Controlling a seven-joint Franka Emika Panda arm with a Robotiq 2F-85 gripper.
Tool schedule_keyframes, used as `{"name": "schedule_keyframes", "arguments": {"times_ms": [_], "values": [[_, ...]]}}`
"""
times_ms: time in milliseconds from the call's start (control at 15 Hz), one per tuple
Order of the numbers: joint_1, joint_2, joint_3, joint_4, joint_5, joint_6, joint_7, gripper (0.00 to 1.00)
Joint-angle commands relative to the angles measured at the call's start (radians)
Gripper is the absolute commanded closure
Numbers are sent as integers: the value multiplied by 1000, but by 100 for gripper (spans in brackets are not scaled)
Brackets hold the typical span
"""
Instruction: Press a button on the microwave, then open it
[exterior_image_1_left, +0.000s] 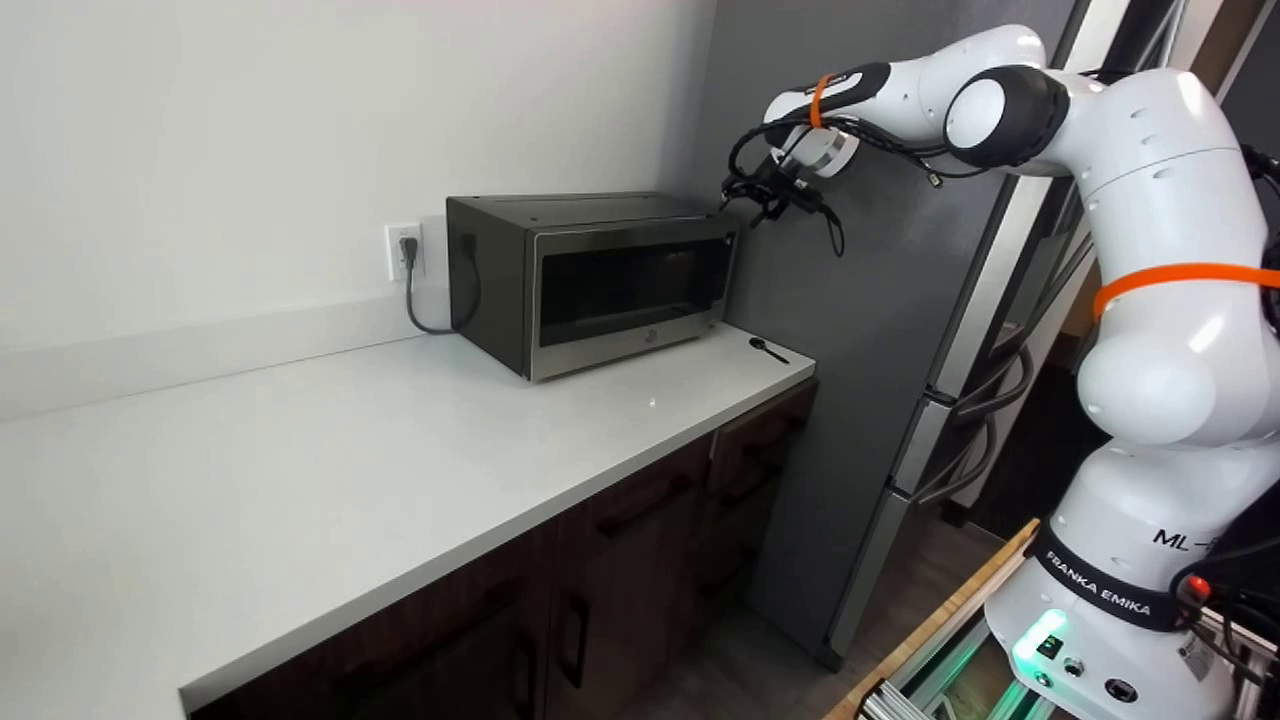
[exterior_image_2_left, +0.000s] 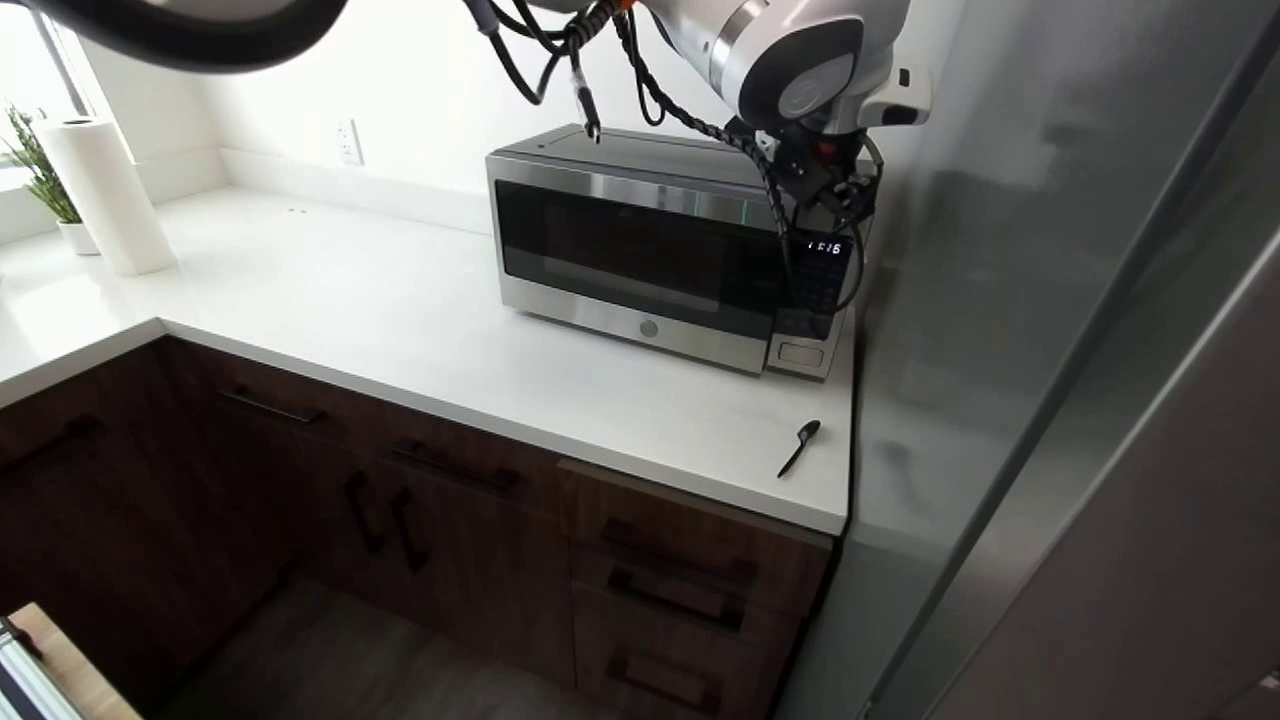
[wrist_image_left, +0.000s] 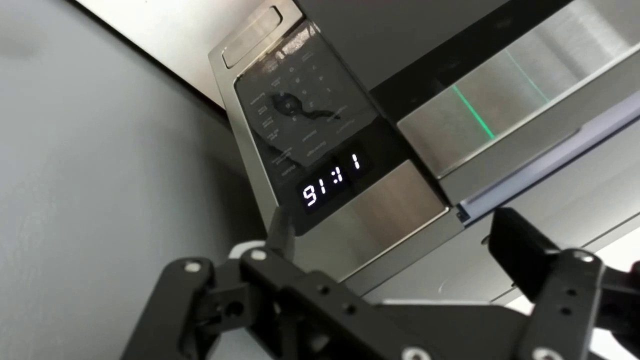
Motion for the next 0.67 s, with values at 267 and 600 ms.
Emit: {"name": "schedule_keyframes", "arguments": {"times_ms": [267,600], "values": [[-22,76,35,105,4,-47,-30,0],[-21,105,38,138,-1,-60,-25,0]]}}
